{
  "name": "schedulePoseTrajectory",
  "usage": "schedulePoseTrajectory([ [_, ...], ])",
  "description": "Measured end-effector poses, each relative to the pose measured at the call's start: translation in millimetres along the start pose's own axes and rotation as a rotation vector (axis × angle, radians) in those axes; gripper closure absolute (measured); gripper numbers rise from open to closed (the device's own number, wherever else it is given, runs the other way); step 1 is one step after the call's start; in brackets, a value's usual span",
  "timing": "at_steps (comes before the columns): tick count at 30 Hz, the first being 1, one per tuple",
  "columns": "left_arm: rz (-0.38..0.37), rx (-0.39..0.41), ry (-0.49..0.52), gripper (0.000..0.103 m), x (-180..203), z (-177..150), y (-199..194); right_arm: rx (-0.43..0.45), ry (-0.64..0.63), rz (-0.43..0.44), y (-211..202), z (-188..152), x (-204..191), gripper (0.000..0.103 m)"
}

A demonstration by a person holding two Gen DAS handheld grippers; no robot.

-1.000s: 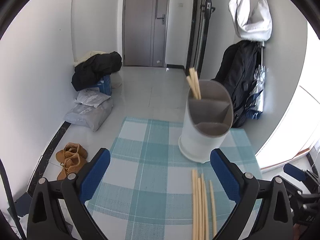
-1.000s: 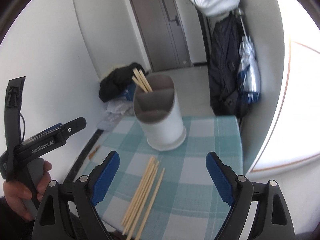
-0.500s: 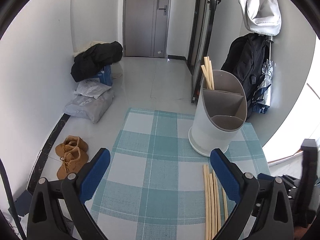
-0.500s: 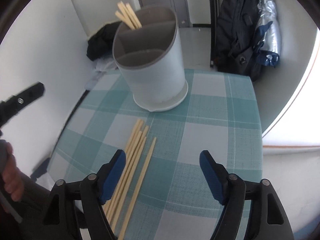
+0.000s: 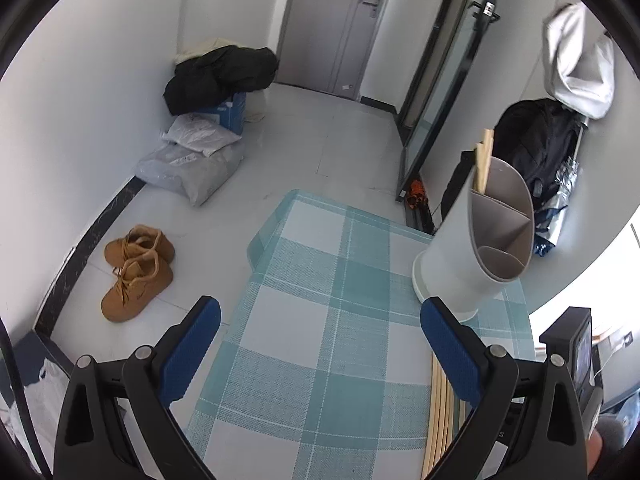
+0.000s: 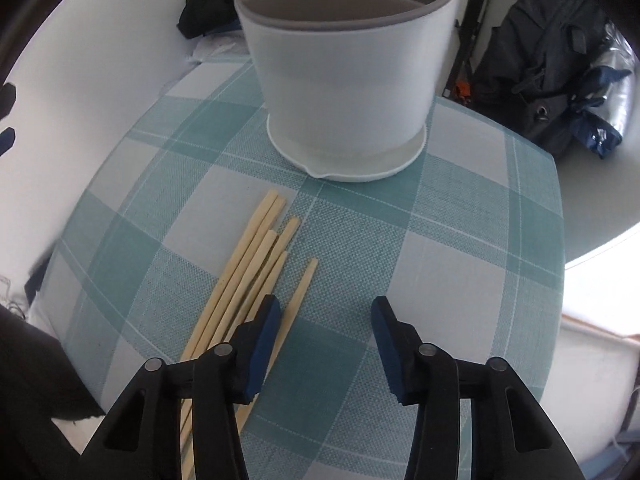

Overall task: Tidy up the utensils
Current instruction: 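Lower the right gripper to the chopstick pile and close on one chopstick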

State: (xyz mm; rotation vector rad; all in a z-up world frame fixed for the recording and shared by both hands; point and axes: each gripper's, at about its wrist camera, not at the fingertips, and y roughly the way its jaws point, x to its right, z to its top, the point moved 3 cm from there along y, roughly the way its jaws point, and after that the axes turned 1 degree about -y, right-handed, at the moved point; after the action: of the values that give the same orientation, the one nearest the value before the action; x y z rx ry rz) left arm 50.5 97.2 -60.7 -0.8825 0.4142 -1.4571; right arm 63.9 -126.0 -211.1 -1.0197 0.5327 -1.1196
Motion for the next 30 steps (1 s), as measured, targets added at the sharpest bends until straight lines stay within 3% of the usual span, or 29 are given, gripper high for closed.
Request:
schedulePoseTrajectory([
  [2, 0.012, -0.009, -0.014, 0.005, -3.7, -0.5, 2.6, 0.010, -0.001, 0.005, -0.2, 0.2, -4.2, 0.061],
  [9, 0.024, -0.036, -0.044, 0.005, -7.5, -3.3, 8.6, 0.050, -0.002, 0.007, -1.4, 0.8, -13.4, 0.095],
  [13, 0.037, -0.046, -0.027, 0.005, -4.4, -5.4, 12.2, 0.092, 0.009, 0.024, -2.8, -1.3, -10.7, 0.098],
  [20, 0.047, -0.078, 0.024, 0.005, 9.0, -14.5, 19.0, 0.158, 0.142, 0.110, -19.3, -1.9, 10.1, 0.099],
  [30, -0.021, -0.282, 0.136, 0.005, 51.7, -51.7, 52.1, 0.275, 0.395, 0.270, -53.7, -3.1, 68.8, 0.099],
])
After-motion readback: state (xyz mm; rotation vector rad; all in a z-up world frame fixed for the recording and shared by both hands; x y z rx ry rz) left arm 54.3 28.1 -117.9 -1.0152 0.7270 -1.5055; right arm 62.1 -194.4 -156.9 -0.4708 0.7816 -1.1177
